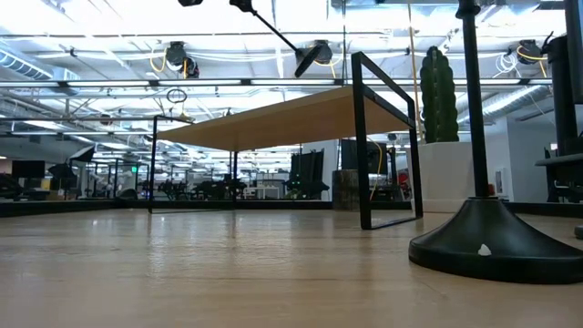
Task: Pick & Place candle stick holders
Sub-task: Put the top black candle holder on the shelf
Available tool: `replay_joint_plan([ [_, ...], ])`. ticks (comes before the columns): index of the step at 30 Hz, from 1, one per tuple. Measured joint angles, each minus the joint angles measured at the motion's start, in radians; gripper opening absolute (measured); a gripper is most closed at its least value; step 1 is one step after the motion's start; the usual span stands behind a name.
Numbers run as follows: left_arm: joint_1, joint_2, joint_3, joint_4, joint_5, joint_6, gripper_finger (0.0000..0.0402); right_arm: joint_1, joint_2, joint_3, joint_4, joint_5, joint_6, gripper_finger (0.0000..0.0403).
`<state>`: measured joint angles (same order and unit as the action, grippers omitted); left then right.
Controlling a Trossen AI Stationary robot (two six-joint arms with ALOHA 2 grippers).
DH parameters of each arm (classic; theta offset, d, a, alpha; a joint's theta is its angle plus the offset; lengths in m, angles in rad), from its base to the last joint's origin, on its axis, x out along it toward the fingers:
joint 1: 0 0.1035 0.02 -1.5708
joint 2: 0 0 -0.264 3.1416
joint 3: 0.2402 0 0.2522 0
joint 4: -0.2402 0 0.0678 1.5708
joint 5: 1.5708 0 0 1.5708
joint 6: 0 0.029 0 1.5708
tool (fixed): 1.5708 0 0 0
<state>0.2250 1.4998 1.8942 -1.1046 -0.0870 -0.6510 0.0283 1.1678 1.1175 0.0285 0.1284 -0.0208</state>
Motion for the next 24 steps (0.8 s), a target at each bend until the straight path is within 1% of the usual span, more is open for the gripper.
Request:
replay_joint_plan([
  [7, -0.029, 0.0, 0.0, 0.0, -0.002, -0.018, 0.0013, -0.015, 0.115, 0.055, -0.015, -0.003, -0.025, 0.0],
  [12, -0.052, 0.0, 0.0, -0.001, -0.013, -0.044, 0.0013, -0.024, 0.166, 0.1, -0.011, 0.0, -0.066, 0.0],
  [19, -0.081, 0.0, 0.0, -0.008, -0.029, -0.071, 0.0013, -0.036, 0.193, 0.163, -0.017, -0.001, -0.123, 0.0],
  [24, -0.095, 0.0, 0.0, -0.019, -0.059, -0.092, 0.0013, -0.036, 0.193, 0.179, -0.018, 0.003, -0.16, 0.0],
])
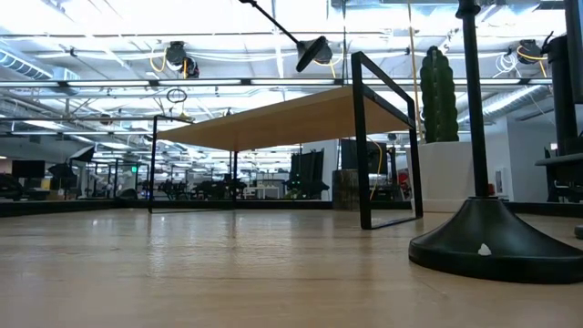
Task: Pick & Place candle stick holders
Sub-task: Put the top black candle holder on the shelf
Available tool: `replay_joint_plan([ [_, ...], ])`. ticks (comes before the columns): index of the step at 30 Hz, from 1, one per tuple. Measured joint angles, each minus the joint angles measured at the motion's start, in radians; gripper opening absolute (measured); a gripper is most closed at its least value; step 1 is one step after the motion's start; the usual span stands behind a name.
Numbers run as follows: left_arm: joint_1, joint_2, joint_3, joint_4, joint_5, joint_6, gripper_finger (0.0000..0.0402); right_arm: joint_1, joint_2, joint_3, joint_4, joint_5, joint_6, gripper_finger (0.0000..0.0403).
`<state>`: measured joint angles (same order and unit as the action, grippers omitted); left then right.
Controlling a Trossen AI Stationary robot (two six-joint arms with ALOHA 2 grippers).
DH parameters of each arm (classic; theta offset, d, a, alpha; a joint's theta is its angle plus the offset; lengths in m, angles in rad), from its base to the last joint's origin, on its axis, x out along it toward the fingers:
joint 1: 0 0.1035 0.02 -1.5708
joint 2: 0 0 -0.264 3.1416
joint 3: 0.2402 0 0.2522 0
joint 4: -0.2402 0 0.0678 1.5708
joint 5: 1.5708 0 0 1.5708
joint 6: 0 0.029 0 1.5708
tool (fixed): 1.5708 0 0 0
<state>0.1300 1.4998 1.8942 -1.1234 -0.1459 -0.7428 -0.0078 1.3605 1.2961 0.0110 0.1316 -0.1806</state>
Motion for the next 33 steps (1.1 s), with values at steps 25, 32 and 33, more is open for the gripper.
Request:
replay_joint_plan([
  [25, -0.028, 0.063, -0.001, 0.029, -0.038, -0.049, 0.0013, -0.065, 0.001, 0.0, -0.038, -0.006, -0.064, 0.0003],
  [32, -0.028, 0.083, 0.0, 0.033, -0.035, -0.048, 0.0013, -0.065, 0.001, -0.001, -0.038, -0.095, -0.07, 0.0049],
  [33, -0.027, 0.085, 0.0, 0.028, -0.035, -0.048, 0.0013, -0.065, 0.001, -0.001, -0.037, -0.109, -0.072, 0.0059],
])
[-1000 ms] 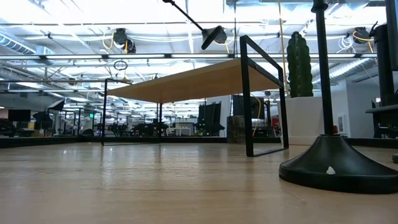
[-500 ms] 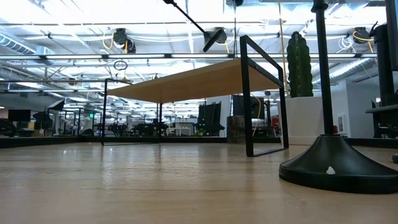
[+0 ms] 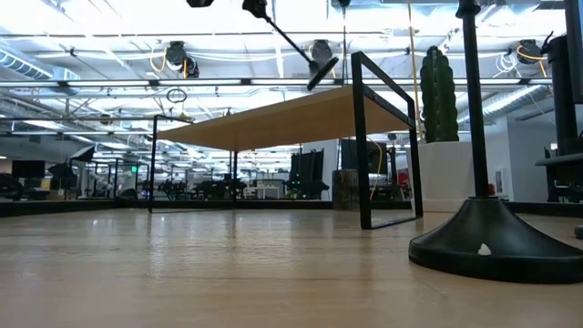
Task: Pick & Place candle stick holders
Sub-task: Put the top black candle holder on the shelf
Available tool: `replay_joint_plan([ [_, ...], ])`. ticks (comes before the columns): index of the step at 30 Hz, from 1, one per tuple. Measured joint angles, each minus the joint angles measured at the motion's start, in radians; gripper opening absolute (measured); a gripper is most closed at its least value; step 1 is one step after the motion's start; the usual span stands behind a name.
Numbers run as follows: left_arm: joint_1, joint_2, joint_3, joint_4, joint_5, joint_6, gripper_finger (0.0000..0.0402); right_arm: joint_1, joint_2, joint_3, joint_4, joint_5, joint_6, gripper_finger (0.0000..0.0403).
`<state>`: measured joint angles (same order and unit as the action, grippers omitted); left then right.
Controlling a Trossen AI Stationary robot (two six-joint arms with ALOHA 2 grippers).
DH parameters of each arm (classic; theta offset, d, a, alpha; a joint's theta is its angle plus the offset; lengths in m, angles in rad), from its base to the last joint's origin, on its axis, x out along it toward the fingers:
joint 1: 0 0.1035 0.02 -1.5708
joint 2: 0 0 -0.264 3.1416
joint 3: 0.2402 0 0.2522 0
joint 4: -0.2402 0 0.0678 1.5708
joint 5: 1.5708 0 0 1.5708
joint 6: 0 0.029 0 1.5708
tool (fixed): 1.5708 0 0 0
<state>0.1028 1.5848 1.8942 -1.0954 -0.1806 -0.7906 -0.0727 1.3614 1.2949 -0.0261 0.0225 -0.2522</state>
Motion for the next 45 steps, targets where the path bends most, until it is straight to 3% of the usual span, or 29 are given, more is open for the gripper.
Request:
replay_joint_plan([
  [9, -0.005, 0.0, 0.0, 0.068, 0.021, 0.009, 0.0013, 0.0, 0.068, 0.002, 0.109, 0.005, -0.021, 0.0155],
  [16, -0.01, -0.001, 0.0, 0.074, 0.03, 0.016, 0.0013, 0.001, 0.104, -0.002, 0.134, 0.032, -0.011, 0.0197],
  [19, -0.012, -0.001, 0.0, 0.071, 0.03, 0.012, 0.0013, 0.001, 0.105, -0.002, 0.133, 0.035, 0.004, 0.02],
  [24, -0.016, -0.001, 0.0, 0.079, 0.047, 0.01, 0.0013, 0.0, 0.106, -0.002, 0.127, 0.16, -0.003, 0.0193],
  [45, -0.016, 0.017, 0.0, 0.119, 0.047, 0.017, 0.0013, -0.006, 0.128, 0.0, 0.144, 0.157, -0.007, 0.0183],
])
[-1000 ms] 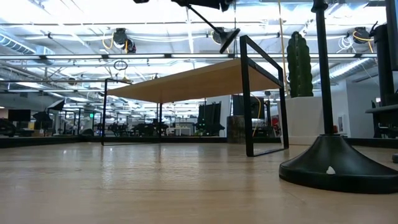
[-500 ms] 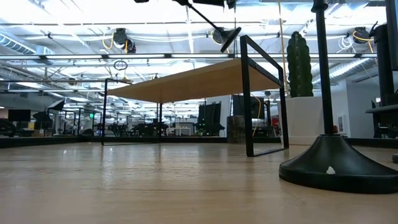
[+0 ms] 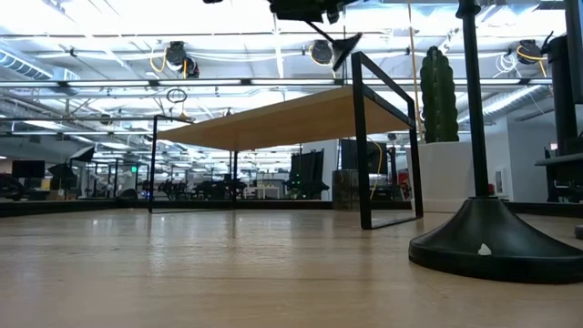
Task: Pick & Place candle stick holders
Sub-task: Put the top black candle holder on the shelf
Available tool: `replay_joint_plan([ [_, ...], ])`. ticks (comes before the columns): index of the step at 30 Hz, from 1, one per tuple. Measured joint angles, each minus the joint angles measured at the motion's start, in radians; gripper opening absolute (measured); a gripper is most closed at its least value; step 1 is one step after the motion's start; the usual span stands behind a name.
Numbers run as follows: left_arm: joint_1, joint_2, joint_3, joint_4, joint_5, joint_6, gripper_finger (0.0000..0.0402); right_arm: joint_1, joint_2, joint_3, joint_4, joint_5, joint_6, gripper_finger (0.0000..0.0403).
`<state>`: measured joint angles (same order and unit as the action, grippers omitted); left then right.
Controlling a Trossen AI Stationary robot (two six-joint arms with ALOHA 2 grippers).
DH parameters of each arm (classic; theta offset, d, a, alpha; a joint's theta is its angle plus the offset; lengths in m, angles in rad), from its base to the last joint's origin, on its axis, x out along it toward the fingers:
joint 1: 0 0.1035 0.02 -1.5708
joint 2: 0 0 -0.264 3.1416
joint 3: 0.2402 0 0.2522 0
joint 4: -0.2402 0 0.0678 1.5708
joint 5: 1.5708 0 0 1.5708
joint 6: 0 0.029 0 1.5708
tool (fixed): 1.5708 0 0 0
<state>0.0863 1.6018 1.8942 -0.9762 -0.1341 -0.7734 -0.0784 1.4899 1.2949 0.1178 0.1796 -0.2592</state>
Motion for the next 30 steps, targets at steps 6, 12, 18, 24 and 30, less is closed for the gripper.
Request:
replay_joint_plan([
  [6, -0.002, 0.034, -0.001, 0.005, 0.03, -0.003, 0.0013, 0.002, 0.001, 0.0, -0.001, -0.008, 0.001, 0.015],
  [12, -0.001, 0.041, 0.0, 0.013, 0.034, -0.007, 0.0013, 0.002, 0.001, 0.0, -0.027, -0.009, 0.01, 0.0105],
  [18, -0.002, 0.04, 0.0, 0.015, 0.038, -0.011, 0.0013, 0.002, 0.002, -0.003, -0.043, -0.001, 0.011, 0.0082],
  [24, -0.002, 0.038, 0.001, 0.01, 0.037, -0.011, 0.0013, 0.002, 0.003, -0.003, -0.042, 0.0, 0.035, 0.0051],
  [30, -0.002, 0.037, 0.002, 0.013, 0.038, -0.011, 0.0013, 0.002, 0.003, -0.003, -0.041, 0.0, 0.046, 0.0014],
])
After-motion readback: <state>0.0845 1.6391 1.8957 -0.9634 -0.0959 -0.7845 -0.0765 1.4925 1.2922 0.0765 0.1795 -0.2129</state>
